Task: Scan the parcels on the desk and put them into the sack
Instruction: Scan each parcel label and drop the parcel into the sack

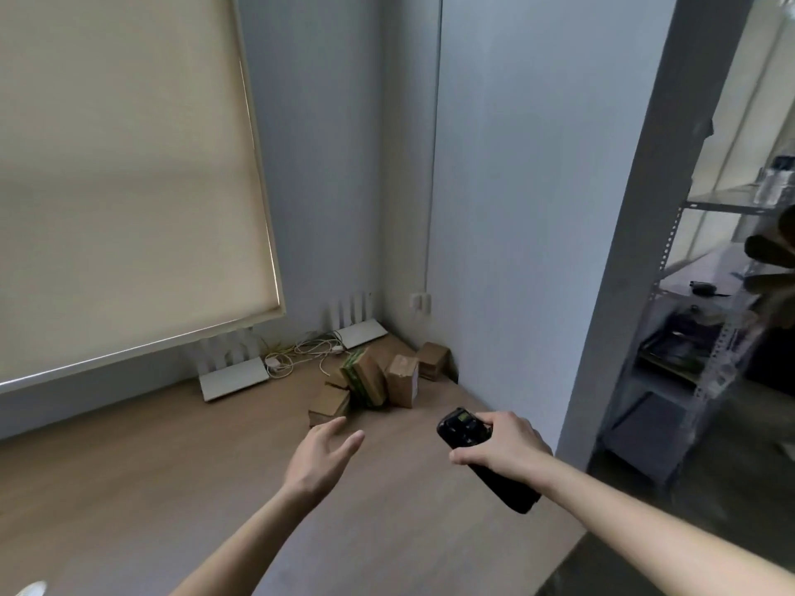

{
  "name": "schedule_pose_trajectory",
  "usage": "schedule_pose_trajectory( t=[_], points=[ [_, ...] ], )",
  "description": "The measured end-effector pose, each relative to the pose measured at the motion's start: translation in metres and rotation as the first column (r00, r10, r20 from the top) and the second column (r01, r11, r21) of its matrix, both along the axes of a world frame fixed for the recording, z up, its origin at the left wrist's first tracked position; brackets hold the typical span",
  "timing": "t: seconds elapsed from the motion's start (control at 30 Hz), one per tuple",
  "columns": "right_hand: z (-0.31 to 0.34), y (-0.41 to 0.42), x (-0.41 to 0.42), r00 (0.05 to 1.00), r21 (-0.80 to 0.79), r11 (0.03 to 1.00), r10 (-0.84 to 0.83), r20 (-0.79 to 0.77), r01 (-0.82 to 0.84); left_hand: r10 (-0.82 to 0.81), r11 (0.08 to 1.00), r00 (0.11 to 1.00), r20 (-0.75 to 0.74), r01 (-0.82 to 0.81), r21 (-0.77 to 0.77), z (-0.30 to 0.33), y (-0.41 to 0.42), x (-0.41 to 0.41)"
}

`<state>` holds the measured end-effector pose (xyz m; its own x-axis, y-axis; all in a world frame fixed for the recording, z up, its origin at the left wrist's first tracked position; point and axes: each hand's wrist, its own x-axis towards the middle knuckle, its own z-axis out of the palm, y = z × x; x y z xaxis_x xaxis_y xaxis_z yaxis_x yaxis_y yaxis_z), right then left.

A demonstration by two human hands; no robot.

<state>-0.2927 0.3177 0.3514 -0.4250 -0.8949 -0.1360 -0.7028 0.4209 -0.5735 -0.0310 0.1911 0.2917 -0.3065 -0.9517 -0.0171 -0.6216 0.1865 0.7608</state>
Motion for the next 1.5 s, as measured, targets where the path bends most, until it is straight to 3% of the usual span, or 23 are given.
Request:
schedule_pose_trajectory(
  t=[0.33, 0.67, 0.93, 1.27, 1.5],
  points=[
    [-0.054, -0.157, -0.082, 0.998, 0.072, 0.997, -0.022, 0.052, 0.018, -0.050, 0.995, 0.999, 0.019, 0.048, 0.085, -0.066, -0.157, -0.092],
    [-0.152, -0.261, -0.147, 0.982, 0.199, 0.978, -0.096, 0.160, 0.063, 0.013, 0.982, 1.000, -0.006, -0.011, 0.188, -0.132, -0.250, -0.160],
    [-0.227, -0.364, -0.201, 0.925, 0.278, 0.960, -0.138, 0.355, 0.036, 0.045, 0.974, 0.989, 0.139, -0.074, 0.213, -0.174, -0.333, -0.223],
    [-0.287, -0.491, -0.251, 0.830, 0.298, 0.954, -0.186, 0.525, 0.025, 0.132, 0.962, 0.983, 0.130, -0.159, 0.223, -0.212, -0.433, -0.302],
    [-0.310, -0.540, -0.259, 0.760, 0.341, 0.940, -0.210, 0.615, -0.016, 0.189, 0.893, 0.980, 0.065, -0.199, 0.404, -0.239, -0.473, -0.314]
  ],
)
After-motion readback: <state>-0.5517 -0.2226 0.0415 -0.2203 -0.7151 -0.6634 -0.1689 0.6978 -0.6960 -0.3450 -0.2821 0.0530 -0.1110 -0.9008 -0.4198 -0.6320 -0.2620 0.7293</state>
